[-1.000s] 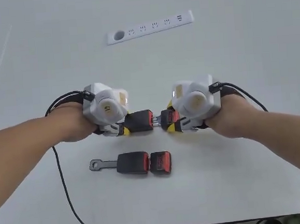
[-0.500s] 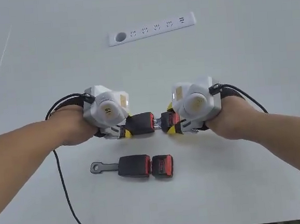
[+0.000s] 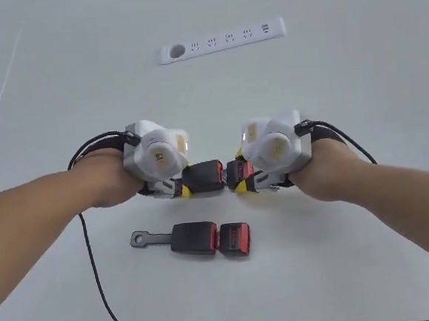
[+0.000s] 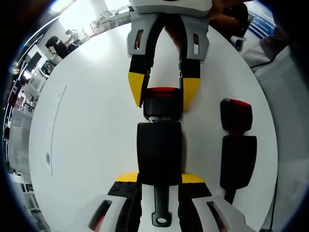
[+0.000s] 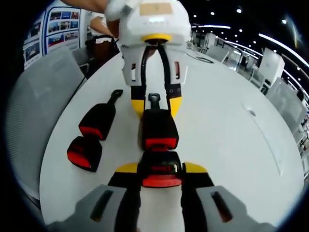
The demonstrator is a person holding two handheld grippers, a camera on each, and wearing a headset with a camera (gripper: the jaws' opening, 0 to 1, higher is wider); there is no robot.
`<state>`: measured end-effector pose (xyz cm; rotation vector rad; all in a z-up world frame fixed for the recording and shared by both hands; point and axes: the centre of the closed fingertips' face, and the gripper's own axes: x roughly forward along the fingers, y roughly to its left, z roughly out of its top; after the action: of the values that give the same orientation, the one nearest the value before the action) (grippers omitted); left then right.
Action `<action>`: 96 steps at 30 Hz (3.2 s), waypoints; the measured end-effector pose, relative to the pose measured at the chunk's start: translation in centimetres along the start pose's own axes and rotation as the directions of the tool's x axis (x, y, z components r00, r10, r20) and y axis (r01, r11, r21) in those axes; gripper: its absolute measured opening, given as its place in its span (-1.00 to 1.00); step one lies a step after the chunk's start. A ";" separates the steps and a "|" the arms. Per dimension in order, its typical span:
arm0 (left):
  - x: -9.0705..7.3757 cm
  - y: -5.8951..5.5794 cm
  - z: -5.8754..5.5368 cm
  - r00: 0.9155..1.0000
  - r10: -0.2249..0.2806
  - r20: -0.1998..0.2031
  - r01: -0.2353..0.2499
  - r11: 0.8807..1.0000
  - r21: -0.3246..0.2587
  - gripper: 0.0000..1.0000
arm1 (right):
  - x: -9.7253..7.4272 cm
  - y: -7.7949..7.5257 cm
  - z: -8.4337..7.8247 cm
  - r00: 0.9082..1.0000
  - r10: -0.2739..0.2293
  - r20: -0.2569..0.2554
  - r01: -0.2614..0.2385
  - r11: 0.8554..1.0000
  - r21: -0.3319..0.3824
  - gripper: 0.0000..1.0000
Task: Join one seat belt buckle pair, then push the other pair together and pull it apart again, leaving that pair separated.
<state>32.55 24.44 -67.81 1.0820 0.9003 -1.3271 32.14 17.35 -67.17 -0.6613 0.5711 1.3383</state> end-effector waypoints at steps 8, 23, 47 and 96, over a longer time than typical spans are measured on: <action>0.1 0.3 -0.4 1.000 0.015 0.014 -0.015 1.000 -0.016 -0.44 | 0.0 0.0 -0.2 1.000 -0.001 0.001 0.001 1.000 -0.007 -0.41; 0.4 0.4 -0.4 1.000 0.015 0.018 -0.015 1.000 -0.016 -0.43 | -0.9 -0.4 -1.4 1.000 -0.002 -0.016 0.002 1.000 -0.008 -0.40; 0.0 -0.1 0.2 1.000 0.009 -0.011 -0.009 1.000 -0.006 -0.41 | -6.9 -0.3 -7.5 0.996 -0.054 -0.069 0.057 0.997 0.044 -0.36; -9.3 -4.3 -0.8 0.942 0.293 0.166 -0.235 0.924 -0.301 0.01 | -17.6 4.1 -8.8 0.956 -0.293 -0.028 0.284 0.892 0.353 0.19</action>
<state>27.68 28.11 -59.58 0.7972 0.7280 -1.0298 25.49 -0.64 -61.20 -0.4117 0.6459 0.9318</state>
